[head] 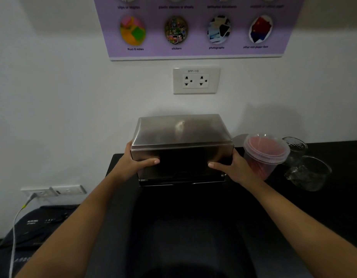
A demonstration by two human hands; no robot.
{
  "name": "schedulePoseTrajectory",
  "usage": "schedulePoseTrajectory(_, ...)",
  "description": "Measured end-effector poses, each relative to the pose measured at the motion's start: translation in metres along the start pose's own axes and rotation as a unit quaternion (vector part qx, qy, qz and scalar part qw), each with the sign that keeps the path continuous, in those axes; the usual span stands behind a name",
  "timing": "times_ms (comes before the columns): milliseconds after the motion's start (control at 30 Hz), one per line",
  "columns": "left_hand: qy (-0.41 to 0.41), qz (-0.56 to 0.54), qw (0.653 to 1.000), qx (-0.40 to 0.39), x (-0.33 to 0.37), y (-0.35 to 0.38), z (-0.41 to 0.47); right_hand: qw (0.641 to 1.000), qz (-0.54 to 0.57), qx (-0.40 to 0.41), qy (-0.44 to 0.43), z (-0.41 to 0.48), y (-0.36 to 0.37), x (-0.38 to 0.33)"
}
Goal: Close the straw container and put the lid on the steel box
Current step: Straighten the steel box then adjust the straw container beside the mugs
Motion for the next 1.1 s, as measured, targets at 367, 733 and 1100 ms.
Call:
schedulePoseTrajectory(367,-0.006,-0.002,1.0,-0.012,0.001,0.003,-0.006,1.0,0.006,-0.011,-0.002,-0.004,0.002,-0.005)
schedulePoseTrajectory(733,0.01,-0.026,0.991,0.132,0.013,-0.005,-0.068,1.0,0.013,0.009,-0.015,-0.045,-0.009,-0.019)
schedulePoseTrajectory(1100,0.109,0.047,0.985,0.128,0.074,0.073,-0.107,0.995,0.0,0.099,-0.011,-0.087,-0.103,-0.013)
Point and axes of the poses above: each hand's wrist, its own z-axis towards the middle knuckle, its own y-axis out of the palm, x = y × z, the point moved 9 cm from there along z, towards the middle knuckle, and after that the axes turned 4 degrees about y, right-handed, at the moved point
